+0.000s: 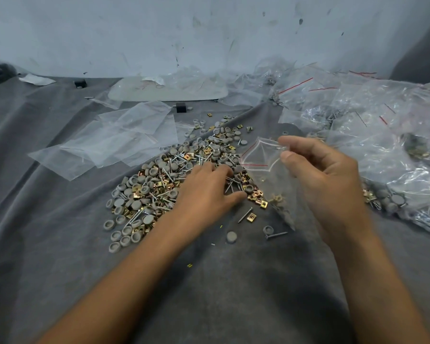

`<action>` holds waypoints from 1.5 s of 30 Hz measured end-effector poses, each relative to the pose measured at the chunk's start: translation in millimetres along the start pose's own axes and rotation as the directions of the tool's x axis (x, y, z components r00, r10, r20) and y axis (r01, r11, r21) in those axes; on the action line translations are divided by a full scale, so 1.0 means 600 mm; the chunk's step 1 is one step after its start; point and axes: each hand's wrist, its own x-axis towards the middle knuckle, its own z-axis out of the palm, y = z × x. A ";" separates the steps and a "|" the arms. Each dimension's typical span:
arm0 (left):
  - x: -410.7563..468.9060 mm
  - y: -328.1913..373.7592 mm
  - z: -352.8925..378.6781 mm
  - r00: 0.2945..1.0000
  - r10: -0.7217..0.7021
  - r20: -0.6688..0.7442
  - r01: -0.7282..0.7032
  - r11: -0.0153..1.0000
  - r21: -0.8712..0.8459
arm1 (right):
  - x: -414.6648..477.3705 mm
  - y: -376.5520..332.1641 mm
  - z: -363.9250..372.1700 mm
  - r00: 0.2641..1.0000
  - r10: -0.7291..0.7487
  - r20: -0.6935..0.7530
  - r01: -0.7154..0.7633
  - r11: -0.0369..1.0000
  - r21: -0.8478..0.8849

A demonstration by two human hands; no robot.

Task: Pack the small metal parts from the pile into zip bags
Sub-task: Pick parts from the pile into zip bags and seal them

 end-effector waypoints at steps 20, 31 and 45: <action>-0.044 -0.064 -0.036 0.991 0.114 0.076 -0.136 0.896 0.423 | 0.000 -0.007 0.005 0.998 0.048 0.031 -0.048 0.999 -0.001; -0.072 -0.094 -0.082 0.989 0.021 -0.143 -0.062 0.956 -0.287 | -0.016 0.000 0.031 0.987 0.055 0.153 -0.045 0.997 -0.067; -0.082 -0.038 -0.104 0.983 0.152 -0.099 -0.176 0.933 -0.315 | -0.032 0.005 0.055 0.964 0.092 0.251 -0.066 0.992 -0.109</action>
